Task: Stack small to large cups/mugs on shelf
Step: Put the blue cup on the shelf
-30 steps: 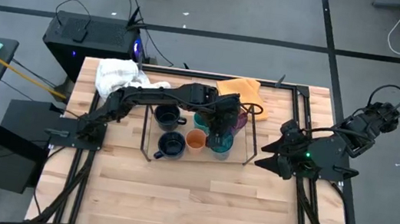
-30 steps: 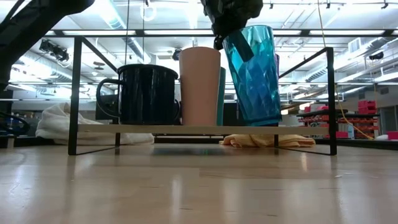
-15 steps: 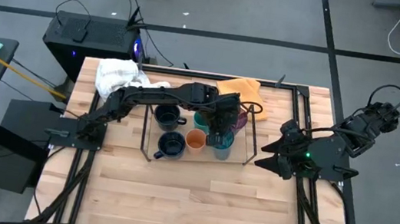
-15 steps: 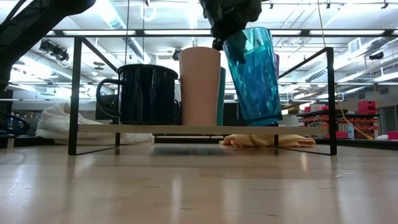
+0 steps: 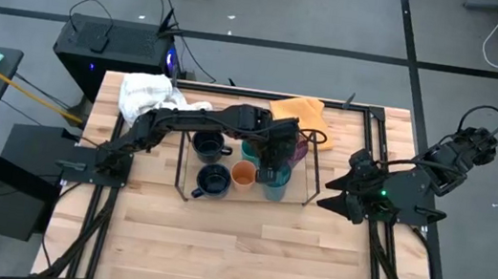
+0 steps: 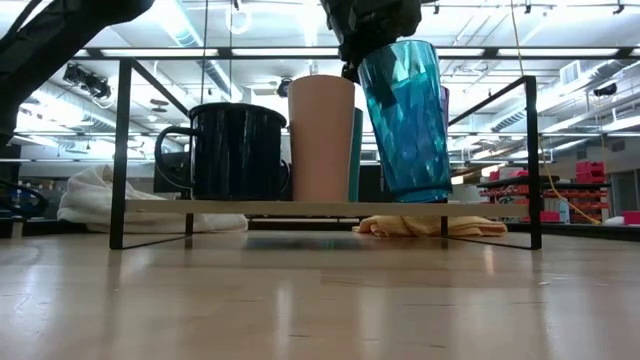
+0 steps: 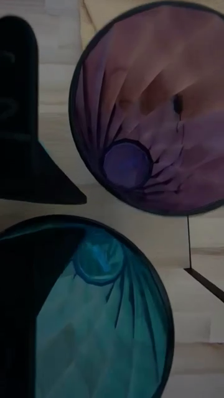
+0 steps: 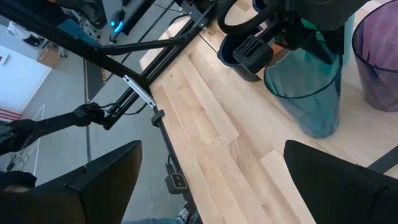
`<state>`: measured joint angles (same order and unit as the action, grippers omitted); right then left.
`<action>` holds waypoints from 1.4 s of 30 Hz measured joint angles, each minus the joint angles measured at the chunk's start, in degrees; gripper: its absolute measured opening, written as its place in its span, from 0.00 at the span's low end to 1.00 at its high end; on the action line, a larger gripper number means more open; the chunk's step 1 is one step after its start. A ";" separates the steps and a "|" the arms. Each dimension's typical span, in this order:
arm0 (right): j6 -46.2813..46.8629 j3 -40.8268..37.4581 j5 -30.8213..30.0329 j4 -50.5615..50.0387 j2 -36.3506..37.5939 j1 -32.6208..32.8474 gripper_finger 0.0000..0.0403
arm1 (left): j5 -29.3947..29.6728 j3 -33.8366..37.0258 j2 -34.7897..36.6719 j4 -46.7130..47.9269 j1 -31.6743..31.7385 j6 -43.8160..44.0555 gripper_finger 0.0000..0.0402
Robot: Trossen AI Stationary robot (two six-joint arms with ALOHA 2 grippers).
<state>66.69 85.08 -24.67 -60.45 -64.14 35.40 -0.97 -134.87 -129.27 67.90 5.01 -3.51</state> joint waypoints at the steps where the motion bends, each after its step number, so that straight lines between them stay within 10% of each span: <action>1: -0.07 0.00 0.01 0.00 0.00 0.00 0.99 | -0.05 0.00 0.02 -0.02 -0.03 0.00 0.20; 42: -0.25 0.00 0.01 -0.02 0.00 0.00 0.99 | -0.13 -0.11 0.33 0.10 0.03 0.92 0.42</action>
<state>66.43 85.08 -24.67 -60.47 -64.14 35.40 -1.10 -134.98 -128.95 68.01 5.04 -2.59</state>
